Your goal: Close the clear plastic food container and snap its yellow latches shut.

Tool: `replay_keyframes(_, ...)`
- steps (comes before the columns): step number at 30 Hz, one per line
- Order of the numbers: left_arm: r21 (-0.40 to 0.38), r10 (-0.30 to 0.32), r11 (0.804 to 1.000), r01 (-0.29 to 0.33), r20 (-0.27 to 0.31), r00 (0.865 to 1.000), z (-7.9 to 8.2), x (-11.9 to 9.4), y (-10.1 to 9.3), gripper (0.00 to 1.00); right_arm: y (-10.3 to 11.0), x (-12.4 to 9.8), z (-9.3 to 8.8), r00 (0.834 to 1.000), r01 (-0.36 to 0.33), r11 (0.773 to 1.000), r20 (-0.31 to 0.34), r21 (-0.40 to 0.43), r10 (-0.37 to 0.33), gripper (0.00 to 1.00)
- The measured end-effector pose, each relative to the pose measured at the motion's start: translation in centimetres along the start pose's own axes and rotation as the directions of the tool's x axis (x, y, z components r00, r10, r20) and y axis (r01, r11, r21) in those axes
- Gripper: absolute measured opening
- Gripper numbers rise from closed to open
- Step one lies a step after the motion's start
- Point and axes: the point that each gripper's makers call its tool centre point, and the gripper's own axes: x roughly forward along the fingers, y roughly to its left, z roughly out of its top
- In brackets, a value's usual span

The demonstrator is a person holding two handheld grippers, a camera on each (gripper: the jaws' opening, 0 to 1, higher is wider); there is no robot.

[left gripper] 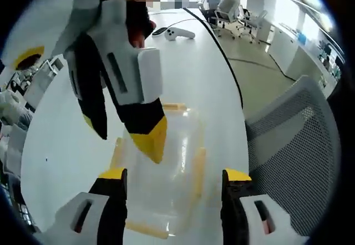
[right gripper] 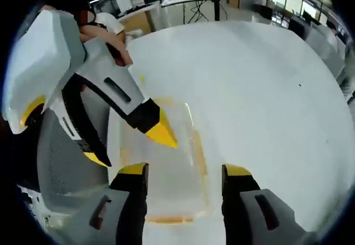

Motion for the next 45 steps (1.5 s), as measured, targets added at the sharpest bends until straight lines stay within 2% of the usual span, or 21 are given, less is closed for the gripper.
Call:
replay_keyframes(1,-0.003,-0.001,1.0,0.002,0.003,1.0,0.0,-0.1,0.0,0.72,0.1,0.0,-0.1,1.0,0.001,1.0,0.005,0.001,-0.001,0.63)
replay_keyframes(3,-0.07,-0.042,0.997,0.041,-0.016,0.999,-0.6,-0.2,-0.8,0.76,0.5,0.0,-0.2,1.0,0.004,1.0,0.019,-0.026,-0.003,0.7)
replay_keyframes(4,-0.072,-0.035,0.997,0.034,-0.017,0.999,-0.8,-0.1,-0.6,0.78,0.9,0.0,-0.3,1.0,0.0,1.0,0.018,-0.031,0.001,0.73)
replay_keyframes(9,-0.02,-0.002,1.0,0.002,-0.029,1.0,-1.4,-0.2,0.0,0.88,1.8,0.4,-1.0,1.0,0.01,0.995,0.009,-0.096,-0.009,0.79)
replay_keyframes(17,-0.02,-0.009,1.0,0.008,-0.051,0.999,-2.2,-0.4,0.6,0.91,1.9,0.5,-1.7,1.0,0.031,0.991,0.004,-0.132,-0.031,0.87)
replay_keyframes(25,-0.015,-0.03,0.999,0.029,-0.111,0.993,-3.8,-0.2,0.9,0.92,2.4,0.6,-2.5,0.998,0.04,0.981,-0.032,-0.191,-0.047,0.89)
replay_keyframes(28,-0.011,-0.037,0.999,0.036,-0.117,0.992,-3.9,-0.1,1.0,0.92,2.6,0.8,-2.7,0.997,0.043,0.974,-0.059,-0.223,-0.057,0.9)
replay_keyframes(31,0.006,-0.053,0.999,0.054,-0.135,0.989,-4.1,0.0,1.1,0.92,2.9,0.9,-2.7,0.997,0.028,0.975,-0.063,-0.219,-0.042,0.9)
replay_keyframes(37,0.015,-0.063,0.998,0.066,-0.163,0.985,-4.7,0.3,1.8,0.91,2.8,1.4,-3.3,0.994,0.042,0.969,-0.088,-0.244,-0.065,0.9)
replay_keyframes(40,0.014,-0.079,0.996,0.083,-0.183,0.98,-5.2,0.6,1.9,0.89,2.1,1.5,-3.9,0.988,0.07,0.957,-0.112,-0.281,-0.105,0.86)
replay_keyframes(45,0.013,-0.077,0.997,0.081,-0.191,0.978,-5.4,0.8,2.1,0.87,2.0,1.5,-4.3,0.988,0.07,0.963,-0.113,-0.26,-0.103,0.87)
